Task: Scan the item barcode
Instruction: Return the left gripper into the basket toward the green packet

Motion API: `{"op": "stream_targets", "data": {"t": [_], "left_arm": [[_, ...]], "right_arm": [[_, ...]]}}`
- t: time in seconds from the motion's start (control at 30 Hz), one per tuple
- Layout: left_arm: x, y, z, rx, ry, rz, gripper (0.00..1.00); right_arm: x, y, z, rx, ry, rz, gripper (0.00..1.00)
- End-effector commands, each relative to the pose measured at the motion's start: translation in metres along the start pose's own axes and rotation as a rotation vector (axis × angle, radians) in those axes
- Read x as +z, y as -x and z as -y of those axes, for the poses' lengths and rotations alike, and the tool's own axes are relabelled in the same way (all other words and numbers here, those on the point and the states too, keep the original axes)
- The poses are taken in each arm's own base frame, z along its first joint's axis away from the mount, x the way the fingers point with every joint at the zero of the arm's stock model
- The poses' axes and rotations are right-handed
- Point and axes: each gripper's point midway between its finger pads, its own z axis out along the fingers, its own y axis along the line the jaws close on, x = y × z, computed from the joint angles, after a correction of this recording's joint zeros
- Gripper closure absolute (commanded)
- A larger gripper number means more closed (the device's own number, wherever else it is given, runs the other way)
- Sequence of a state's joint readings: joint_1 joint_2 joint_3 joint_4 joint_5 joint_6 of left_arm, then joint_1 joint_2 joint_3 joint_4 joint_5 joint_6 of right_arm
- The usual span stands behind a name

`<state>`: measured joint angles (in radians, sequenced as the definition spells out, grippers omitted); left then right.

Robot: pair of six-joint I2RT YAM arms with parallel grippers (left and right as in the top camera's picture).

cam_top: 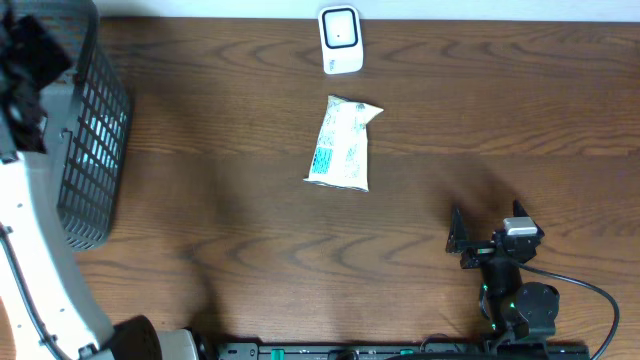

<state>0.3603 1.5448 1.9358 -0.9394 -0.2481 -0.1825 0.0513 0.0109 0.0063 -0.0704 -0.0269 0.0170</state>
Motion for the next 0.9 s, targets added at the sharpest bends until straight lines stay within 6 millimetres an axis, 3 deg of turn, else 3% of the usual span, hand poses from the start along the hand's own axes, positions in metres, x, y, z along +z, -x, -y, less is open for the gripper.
{"op": "stream_targets", "data": {"t": [0.0, 0.17, 0.3, 0.4, 0.53, 0.73, 0.87], "left_arm": [[0.041, -0.025, -0.047, -0.058, 0.15, -0.104, 0.04], [0.079, -0.061, -0.084, -0.079, 0.268, -0.213, 0.04], [0.104, -0.089, -0.094, -0.051, 0.333, -0.282, 0.03], [0.121, -0.101, -0.091, -0.041, 0.33, -0.309, 0.03], [0.138, -0.098, -0.082, -0.051, 0.277, -0.289, 0.03], [0.156, -0.091, -0.04, -0.09, -0.095, -0.296, 0.03], [0.17, -0.095, -0.035, -0.14, -0.224, -0.318, 0.03]], "right_arm": [[0.0, 0.0, -0.001, -0.007, 0.005, 0.0, 0.01], [0.0, 0.0, -0.001, -0.008, 0.005, 0.0, 0.01], [0.0, 0.0, -0.001, -0.008, 0.005, 0.0, 0.01], [0.0, 0.0, -0.001, -0.008, 0.005, 0.0, 0.01], [0.0, 0.0, -0.001, -0.008, 0.005, 0.0, 0.01], [0.0, 0.0, -0.001, -0.007, 0.005, 0.0, 0.01], [0.0, 0.0, -0.001, -0.007, 0.005, 0.0, 0.01]]}}
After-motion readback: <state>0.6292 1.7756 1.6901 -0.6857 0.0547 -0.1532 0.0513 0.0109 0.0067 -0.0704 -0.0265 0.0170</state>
